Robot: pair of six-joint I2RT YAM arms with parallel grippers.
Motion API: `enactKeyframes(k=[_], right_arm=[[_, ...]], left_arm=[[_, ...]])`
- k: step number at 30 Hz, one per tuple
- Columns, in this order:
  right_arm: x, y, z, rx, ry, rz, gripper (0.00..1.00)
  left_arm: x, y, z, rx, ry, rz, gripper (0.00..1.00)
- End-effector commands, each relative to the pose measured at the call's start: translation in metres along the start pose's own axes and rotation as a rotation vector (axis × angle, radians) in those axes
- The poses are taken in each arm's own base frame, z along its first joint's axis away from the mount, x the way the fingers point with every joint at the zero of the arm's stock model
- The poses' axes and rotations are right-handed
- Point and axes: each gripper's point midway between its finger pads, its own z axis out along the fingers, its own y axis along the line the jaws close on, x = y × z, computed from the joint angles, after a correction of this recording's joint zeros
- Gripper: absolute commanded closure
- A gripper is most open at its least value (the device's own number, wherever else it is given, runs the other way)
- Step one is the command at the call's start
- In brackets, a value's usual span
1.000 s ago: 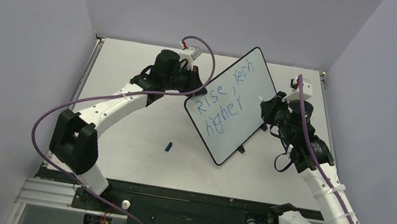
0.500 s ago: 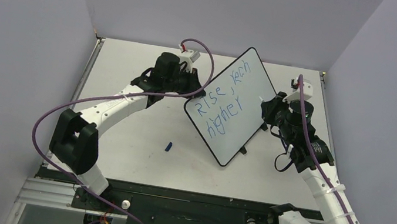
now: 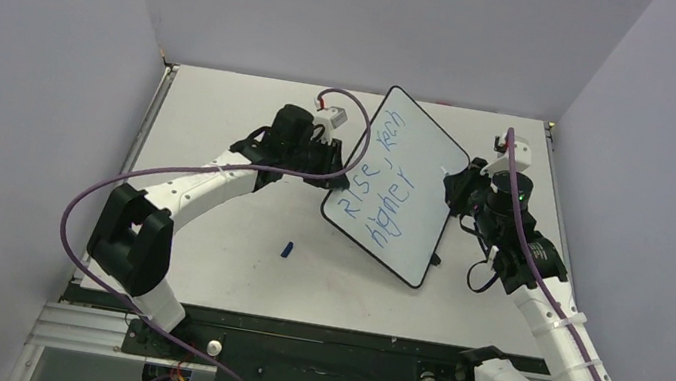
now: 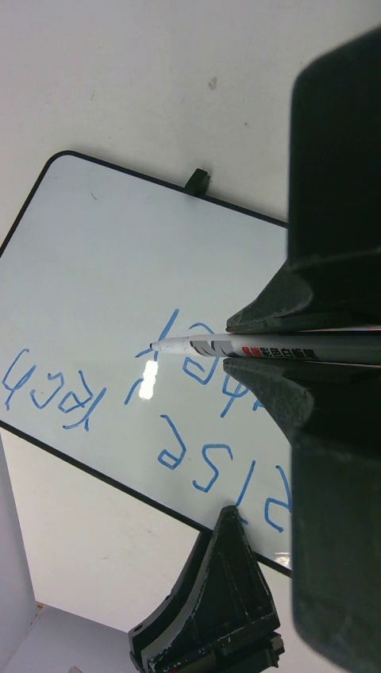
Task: Write a sentence on the whiteboard
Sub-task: Write a sentence on the whiteboard, then close the whiteboard marker at the center of the board.
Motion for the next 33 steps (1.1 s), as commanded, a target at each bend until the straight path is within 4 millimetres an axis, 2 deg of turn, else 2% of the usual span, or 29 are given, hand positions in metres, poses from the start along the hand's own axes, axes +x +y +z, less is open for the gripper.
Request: enactKeyframes(k=[1,7,19,23,26,30,33], right_arm=[[-0.014,0.005,-0.001,-0.023,-0.053,0.018,1.00],[-0.016,0.005,0.000,-0.023,-0.056,0.019,1.00],[-0.017,0.006,0.000,-0.024,-0.057,0.019,1.00],[-0.018,0.006,-0.001,-0.024,-0.060,0.022,1.00],[-0.017,0.011,-0.002,-0.053,-0.048,0.022,1.00],[-0.016,0.011,-0.001,-0.054,-0.047,0.022,1.00],[-0.017,0.012,-0.002,-0.057,-0.049,0.025,1.00]], left_arm=[[0.005,-0.016,0.001,0.061,0.022,0.036,0.76],[-0.002,-0.022,-0.002,0.073,0.005,0.041,0.71],[-0.022,-0.028,-0.018,0.051,-0.048,0.071,0.51],[-0.033,-0.029,-0.036,0.010,-0.084,0.087,0.47],[-0.040,-0.023,-0.058,-0.041,-0.119,0.090,0.47],[-0.040,-0.007,-0.085,-0.140,-0.142,0.098,0.46],[-0.032,0.006,-0.103,-0.214,-0.142,0.094,0.46]])
